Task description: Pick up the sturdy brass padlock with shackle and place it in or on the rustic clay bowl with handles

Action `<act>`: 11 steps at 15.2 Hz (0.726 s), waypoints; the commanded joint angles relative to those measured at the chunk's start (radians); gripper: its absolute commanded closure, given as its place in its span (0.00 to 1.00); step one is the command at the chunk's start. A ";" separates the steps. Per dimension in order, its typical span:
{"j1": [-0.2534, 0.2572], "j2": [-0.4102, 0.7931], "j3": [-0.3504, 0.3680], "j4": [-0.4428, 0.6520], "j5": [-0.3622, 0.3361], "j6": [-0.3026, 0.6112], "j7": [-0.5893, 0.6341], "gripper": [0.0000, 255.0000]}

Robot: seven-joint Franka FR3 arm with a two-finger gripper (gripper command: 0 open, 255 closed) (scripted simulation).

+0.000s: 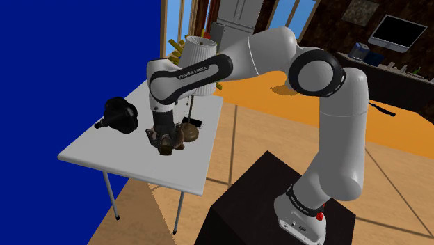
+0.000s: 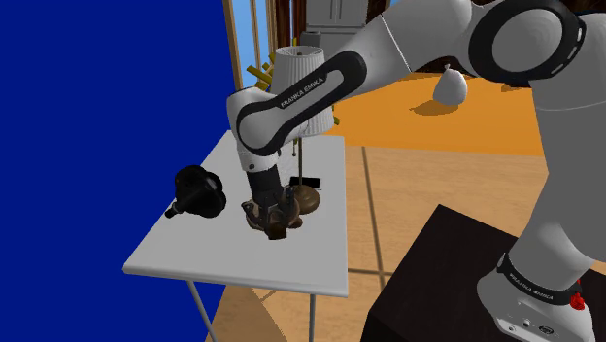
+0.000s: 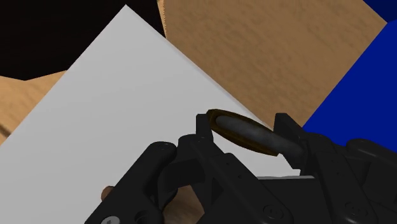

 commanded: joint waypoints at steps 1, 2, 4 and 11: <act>-0.001 -0.015 0.002 0.005 0.002 -0.019 0.003 1.00; -0.002 -0.022 0.003 0.008 0.003 -0.030 0.004 1.00; -0.003 -0.036 0.004 0.015 0.005 -0.050 0.006 1.00; -0.047 0.063 -0.031 0.188 -0.025 -0.140 -0.057 1.00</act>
